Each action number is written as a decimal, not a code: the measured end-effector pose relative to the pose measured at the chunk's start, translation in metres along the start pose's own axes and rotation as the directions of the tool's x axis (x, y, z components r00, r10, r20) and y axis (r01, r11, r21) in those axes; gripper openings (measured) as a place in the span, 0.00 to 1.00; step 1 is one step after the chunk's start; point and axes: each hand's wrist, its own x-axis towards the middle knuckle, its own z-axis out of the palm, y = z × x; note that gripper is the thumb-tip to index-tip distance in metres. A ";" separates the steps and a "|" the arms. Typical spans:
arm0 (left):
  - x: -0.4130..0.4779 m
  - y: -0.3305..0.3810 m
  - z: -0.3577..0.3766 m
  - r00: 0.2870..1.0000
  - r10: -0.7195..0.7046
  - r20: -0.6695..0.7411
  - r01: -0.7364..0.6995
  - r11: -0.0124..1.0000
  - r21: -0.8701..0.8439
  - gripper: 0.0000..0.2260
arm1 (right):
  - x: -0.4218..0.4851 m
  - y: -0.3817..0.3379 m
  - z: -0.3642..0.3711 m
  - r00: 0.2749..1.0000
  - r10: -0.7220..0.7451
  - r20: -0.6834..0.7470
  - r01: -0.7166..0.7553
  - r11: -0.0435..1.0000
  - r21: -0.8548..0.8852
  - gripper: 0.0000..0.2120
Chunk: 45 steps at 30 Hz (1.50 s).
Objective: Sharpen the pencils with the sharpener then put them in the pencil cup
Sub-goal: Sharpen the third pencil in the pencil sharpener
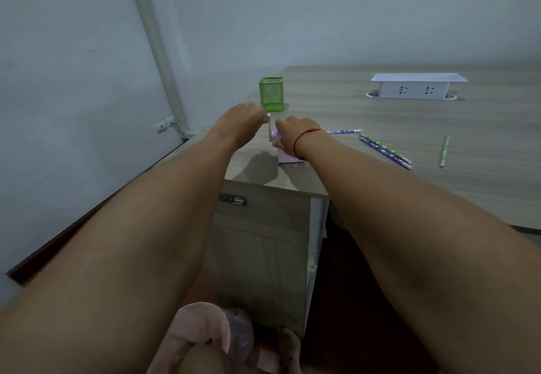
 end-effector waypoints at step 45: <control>-0.016 0.018 0.070 0.941 -0.207 0.269 0.284 0.915 -0.288 0.12 | 0.006 0.012 0.013 0.993 -0.076 -0.092 0.078 0.997 0.024 0.20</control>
